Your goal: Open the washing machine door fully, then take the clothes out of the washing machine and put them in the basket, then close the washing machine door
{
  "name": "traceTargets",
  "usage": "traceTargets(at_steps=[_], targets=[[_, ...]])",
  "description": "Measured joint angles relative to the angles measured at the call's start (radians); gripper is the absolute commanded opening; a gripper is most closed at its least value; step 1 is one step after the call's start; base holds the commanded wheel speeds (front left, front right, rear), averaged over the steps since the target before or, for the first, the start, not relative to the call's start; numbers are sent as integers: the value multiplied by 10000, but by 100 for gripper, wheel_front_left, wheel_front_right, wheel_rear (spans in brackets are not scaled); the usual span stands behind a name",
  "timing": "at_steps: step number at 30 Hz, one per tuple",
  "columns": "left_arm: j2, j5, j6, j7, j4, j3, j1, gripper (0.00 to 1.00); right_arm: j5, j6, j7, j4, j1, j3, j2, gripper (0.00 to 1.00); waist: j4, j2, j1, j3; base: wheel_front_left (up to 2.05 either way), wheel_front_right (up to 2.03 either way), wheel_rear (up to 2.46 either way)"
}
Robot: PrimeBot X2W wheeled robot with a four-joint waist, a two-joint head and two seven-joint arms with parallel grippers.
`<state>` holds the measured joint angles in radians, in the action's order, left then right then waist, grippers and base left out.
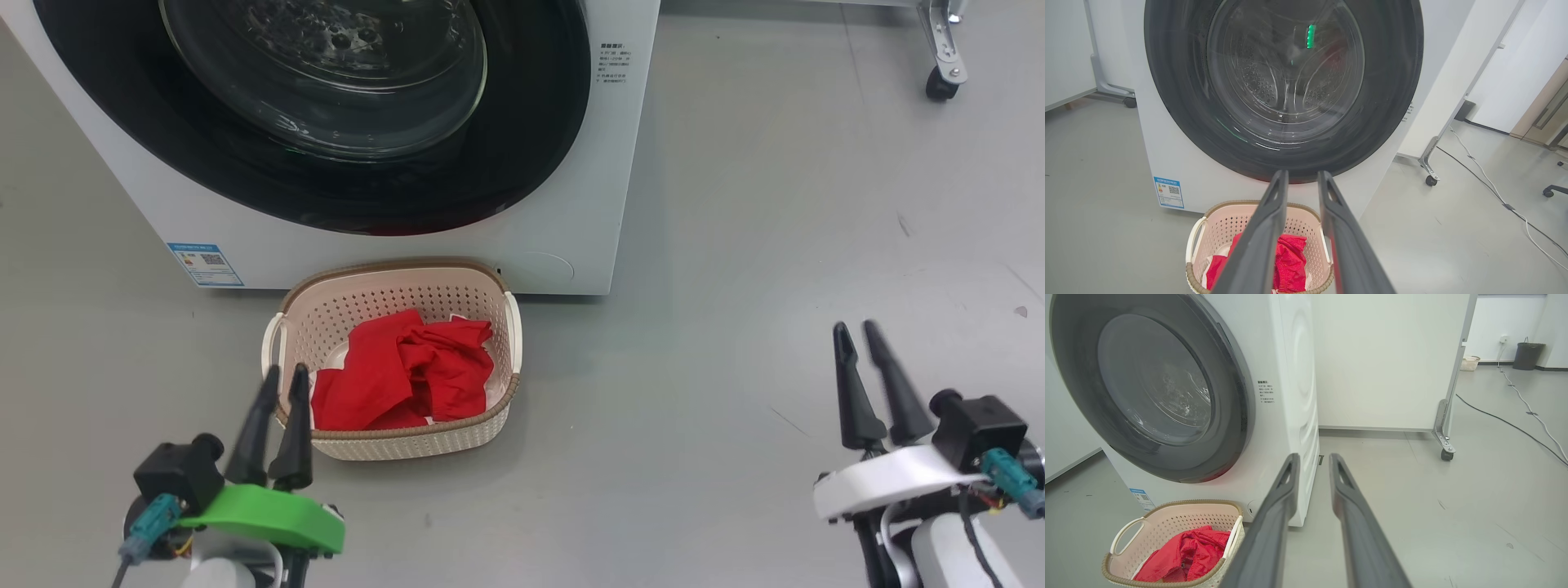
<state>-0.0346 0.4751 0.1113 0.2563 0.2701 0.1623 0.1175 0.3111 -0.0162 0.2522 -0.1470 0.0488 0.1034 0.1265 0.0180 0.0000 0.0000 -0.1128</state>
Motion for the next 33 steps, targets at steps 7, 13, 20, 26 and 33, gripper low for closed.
traceTargets(at_steps=[7,13,20,26,33], targets=[[71,251,-2,-21,221,29,-257,0,240,-4,-4,-291,-267,36,-157,0,-8,0,0,20,0,0,0],[71,1028,-2,-180,174,-8,-259,0,991,-38,-190,-293,-267,-44,-186,0,-19,0,0,110,0,0,0],[71,1935,-2,-412,136,-146,-262,0,2213,-136,-449,-337,-267,-203,-255,0,-32,0,0,191,0,0,0],[71,2587,-2,-619,123,-293,-263,0,2928,-180,-677,-380,-266,-343,-305,0,-42,0,0,255,0,0,0],[56,3379,-2,-865,109,-416,-266,0,3835,-267,-924,-449,-265,-506,-339,0,-55,0,0,329,0,0,0]])
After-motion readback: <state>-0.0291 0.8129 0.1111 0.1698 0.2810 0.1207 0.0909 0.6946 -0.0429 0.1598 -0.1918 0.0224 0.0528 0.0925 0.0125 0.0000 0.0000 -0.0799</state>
